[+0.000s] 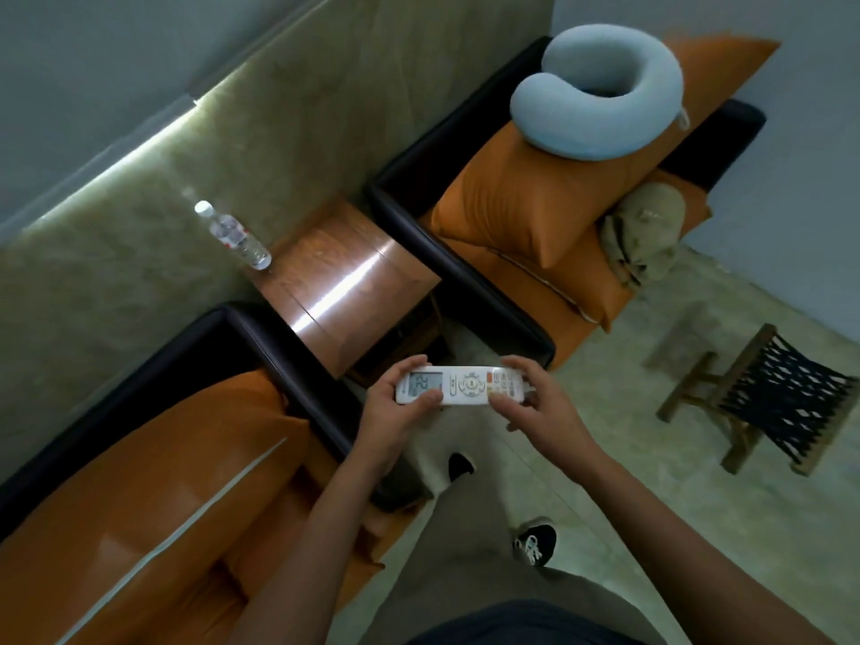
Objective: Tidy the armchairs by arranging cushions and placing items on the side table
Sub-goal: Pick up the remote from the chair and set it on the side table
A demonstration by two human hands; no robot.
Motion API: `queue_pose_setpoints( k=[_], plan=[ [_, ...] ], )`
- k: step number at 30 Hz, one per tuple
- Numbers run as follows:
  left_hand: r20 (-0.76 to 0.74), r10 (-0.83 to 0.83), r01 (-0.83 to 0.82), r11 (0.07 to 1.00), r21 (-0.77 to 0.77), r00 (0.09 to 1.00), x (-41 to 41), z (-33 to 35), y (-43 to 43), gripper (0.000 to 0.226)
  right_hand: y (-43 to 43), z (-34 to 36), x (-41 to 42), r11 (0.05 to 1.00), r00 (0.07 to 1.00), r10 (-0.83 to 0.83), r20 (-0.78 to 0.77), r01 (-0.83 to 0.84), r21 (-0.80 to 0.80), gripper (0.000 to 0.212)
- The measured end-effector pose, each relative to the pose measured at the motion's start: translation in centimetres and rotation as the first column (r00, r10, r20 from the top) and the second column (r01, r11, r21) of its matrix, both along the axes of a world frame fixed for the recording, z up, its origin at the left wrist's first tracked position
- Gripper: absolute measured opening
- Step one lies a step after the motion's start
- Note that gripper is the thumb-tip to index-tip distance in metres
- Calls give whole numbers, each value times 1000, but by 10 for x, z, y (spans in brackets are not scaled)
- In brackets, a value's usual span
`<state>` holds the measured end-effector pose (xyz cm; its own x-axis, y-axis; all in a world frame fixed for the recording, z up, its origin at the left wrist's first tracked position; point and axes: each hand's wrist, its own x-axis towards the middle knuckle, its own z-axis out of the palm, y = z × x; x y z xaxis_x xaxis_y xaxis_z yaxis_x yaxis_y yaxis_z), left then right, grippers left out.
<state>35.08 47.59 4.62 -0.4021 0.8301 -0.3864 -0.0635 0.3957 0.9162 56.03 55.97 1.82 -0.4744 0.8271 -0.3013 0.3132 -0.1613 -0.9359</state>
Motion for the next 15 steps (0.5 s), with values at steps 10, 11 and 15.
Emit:
queue_pose_setpoints(
  k=[10,11,15],
  plan=[
    [-167,235,-239,971,-4,958,-62,-39,91,67,111,-13,-119,994,1000,-22,-5,21,-103,66],
    [-174,260,-267,963,-17,950,-75,-43,102,70,123,-15,-136,997,1000,-9,18,10,-78,67],
    [-130,312,-325,941,-91,941,-128,-58,138,82,167,-29,-205,997,987,78,143,-75,-24,68]
  ],
)
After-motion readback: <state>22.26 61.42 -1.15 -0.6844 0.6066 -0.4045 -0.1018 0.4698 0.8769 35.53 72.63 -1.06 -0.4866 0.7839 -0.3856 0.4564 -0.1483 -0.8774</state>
